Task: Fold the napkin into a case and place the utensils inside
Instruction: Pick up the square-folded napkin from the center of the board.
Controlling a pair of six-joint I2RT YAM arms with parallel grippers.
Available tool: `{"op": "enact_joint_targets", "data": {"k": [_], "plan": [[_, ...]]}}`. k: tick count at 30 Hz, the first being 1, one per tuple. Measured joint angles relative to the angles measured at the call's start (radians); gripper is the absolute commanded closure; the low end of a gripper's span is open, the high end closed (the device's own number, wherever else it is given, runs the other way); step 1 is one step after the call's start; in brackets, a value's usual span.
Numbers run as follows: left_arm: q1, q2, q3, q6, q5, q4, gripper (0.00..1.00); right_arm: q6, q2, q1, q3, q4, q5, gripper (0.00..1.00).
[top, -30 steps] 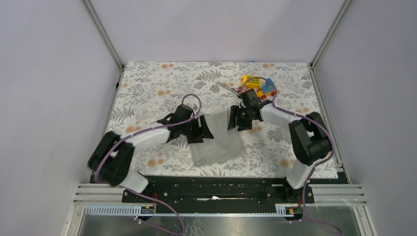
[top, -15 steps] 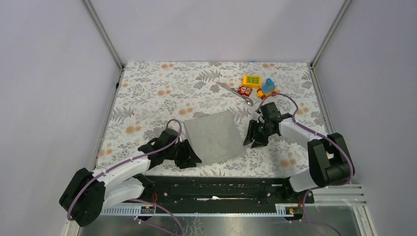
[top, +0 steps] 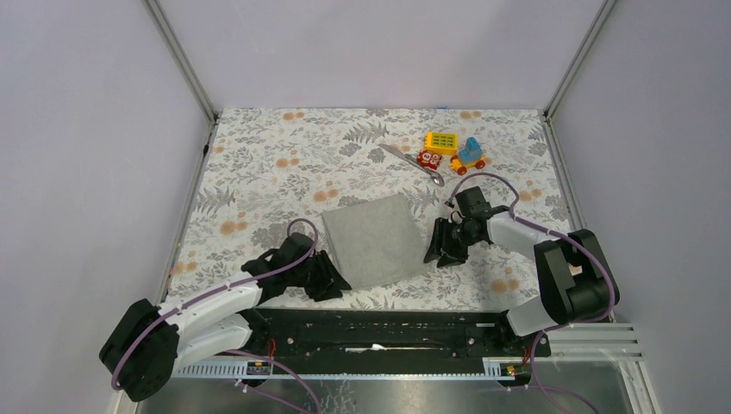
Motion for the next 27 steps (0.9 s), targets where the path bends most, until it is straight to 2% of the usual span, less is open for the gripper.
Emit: {"op": "enact_joint_targets", "data": {"k": [16, 27], "plan": [[0.0, 0.099, 0.0, 0.005, -0.043, 0.033, 0.61, 0.002, 0.015, 0.0, -0.031, 0.047, -0.06, 0.58], [-0.011, 0.075, 0.003, -0.003, -0.045, 0.041, 0.58, 0.002, 0.015, 0.0, -0.042, 0.049, -0.077, 0.61]]}}
